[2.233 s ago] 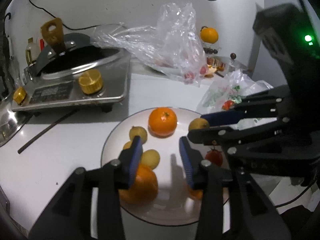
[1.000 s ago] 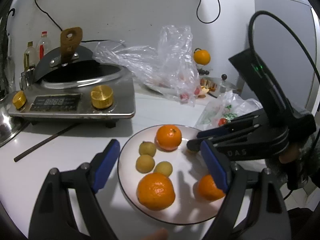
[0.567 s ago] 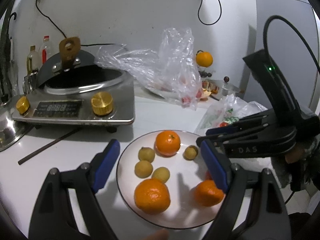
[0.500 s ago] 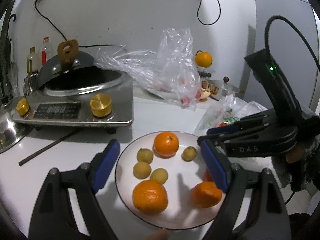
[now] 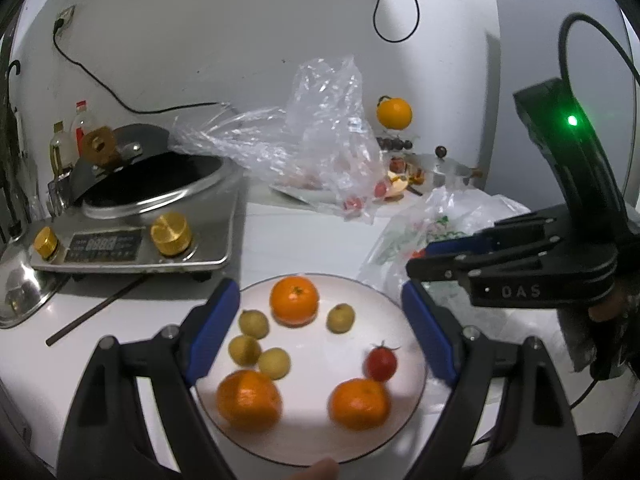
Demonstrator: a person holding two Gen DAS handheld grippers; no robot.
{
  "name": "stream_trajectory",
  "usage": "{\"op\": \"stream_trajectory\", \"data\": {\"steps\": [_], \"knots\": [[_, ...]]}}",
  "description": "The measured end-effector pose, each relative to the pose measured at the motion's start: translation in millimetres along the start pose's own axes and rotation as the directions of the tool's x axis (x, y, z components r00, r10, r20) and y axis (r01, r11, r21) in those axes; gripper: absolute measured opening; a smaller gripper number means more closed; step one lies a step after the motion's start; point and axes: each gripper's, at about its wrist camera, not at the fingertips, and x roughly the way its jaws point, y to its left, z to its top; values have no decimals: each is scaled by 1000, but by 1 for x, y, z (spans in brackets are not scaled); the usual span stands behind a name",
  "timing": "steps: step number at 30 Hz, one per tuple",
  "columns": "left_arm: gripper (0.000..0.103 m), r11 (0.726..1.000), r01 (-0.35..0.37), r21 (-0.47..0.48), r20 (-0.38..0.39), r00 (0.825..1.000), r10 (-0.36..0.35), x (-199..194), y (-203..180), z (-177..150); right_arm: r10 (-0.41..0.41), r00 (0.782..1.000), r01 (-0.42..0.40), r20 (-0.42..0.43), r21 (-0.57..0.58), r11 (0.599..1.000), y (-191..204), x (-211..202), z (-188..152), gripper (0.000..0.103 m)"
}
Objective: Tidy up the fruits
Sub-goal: 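Move both open tools back over the cherry tomatoes on the bag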
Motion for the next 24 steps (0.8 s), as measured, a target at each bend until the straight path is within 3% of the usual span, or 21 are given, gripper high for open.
{"op": "stream_trajectory", "data": {"steps": [7,15,24], "knots": [[84,1000,13,-4,-38,999,-13,4,-15,3,5,999,-5,52,-1,1000,-16,-15,-4,29],[84,999,-33,17,-56,998,34,12,-31,8,22,996,-20,91,-28,999,-34,-23,-9,29],[84,995,-36,94,-84,995,44,27,-70,17,-60,997,61,50,-19,998,-83,-4,-13,29]]}}
